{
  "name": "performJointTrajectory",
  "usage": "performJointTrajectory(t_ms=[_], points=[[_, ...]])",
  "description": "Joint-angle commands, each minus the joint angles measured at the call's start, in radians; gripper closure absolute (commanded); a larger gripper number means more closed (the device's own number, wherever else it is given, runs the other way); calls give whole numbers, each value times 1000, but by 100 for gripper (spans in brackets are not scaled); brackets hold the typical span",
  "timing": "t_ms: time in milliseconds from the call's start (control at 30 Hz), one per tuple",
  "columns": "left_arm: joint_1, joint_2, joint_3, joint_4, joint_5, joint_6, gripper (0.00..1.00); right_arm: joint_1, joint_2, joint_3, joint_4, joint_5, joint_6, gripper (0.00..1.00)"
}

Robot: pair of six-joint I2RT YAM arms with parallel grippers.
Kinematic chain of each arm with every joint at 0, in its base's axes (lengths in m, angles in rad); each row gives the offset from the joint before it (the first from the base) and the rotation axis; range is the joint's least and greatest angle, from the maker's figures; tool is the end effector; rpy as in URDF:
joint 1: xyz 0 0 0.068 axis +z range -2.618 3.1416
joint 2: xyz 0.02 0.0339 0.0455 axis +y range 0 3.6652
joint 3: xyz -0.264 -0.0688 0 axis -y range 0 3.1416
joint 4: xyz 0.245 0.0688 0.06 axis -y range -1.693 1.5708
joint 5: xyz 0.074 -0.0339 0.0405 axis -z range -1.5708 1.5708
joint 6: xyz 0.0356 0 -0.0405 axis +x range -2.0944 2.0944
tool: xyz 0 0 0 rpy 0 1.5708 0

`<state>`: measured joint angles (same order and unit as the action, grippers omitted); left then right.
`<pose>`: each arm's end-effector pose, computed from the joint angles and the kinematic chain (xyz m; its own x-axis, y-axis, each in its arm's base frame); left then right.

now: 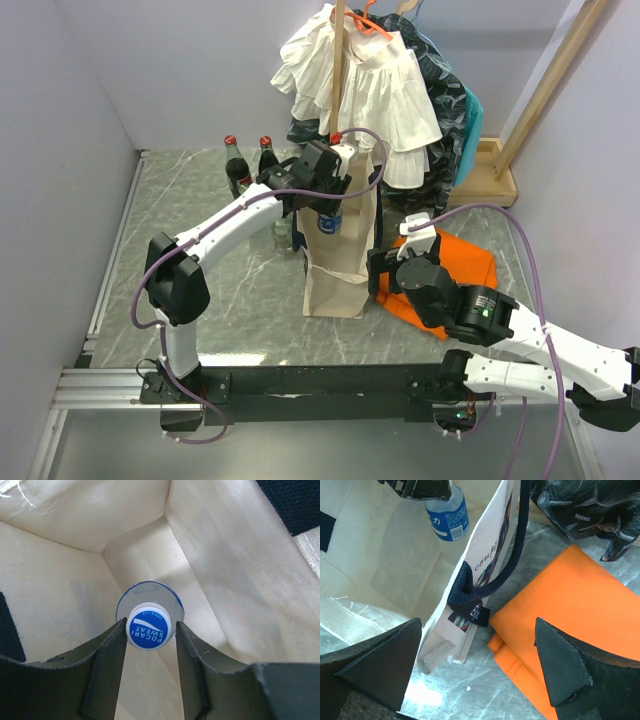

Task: Take the beverage out of the canvas bag
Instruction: Take out the drink from the canvas bag.

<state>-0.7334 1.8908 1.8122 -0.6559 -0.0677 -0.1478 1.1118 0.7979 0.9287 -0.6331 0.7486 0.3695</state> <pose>0.3235 -0.2882 0.3313 -0.5853 0.3297 -0.7407 0.5504 0.8324 -0.0644 0.0919 0.1313 0.3458 -0.3407 -0.0921 -0.9357 -0.2890 0.9573 0.0110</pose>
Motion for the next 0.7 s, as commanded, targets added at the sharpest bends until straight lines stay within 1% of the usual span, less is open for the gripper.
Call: performJointTrajectory(t_ms=[0,233,400,567,667], points=[[-1,10,44,15,16,-9,50,-1,-6,4,12,29,6,0],[0,17,42,19,16,-10,51,-1,-2,2,13,28,3,0],[-1,21,45,24,16,-7,57,-1,1,1,21,26,2,0],[-1,31,52,27,17,-7,61,-1,0,-2,21,28,3,0],[-1,34,50,32,22,-10,68,-1,-2,-5,19,29,3,0]])
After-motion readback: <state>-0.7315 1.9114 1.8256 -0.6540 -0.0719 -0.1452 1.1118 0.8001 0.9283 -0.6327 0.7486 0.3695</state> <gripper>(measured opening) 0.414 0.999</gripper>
